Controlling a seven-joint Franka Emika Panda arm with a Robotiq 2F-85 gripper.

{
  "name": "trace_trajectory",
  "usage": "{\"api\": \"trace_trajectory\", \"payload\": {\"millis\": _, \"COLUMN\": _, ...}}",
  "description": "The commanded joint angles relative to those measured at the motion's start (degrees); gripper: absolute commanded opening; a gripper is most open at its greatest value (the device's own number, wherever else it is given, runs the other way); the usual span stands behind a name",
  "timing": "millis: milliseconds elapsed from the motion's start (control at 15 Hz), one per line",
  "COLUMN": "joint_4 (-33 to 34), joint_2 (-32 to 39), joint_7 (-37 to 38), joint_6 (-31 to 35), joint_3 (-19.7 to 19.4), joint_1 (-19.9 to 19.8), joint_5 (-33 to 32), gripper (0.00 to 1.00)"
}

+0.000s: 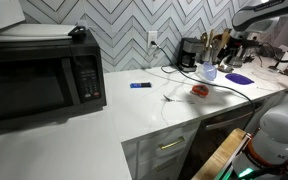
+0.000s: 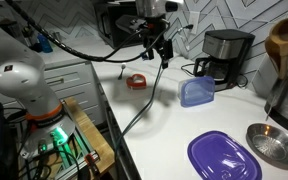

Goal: Pick up the clear lunch box with a light blue lid and place it on the kitchen counter to the left side of the black cable

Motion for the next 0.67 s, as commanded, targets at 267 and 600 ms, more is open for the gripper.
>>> {"api": "trace_trajectory", "payload": {"millis": 267, "joint_4": 3.19, "joint_2": 4.89, "joint_7": -0.55, "joint_6": 1.3, "joint_3": -0.17, "joint_1": -0.51, "joint_5": 1.07, "gripper": 1.0}}
{"api": "trace_trajectory", "payload": {"millis": 600, "joint_4": 7.45, "joint_2": 10.9, "joint_7": -3.9, "joint_6": 0.93, "joint_3": -1.59, "joint_1": -0.76, "joint_5": 2.1, "gripper": 1.0}}
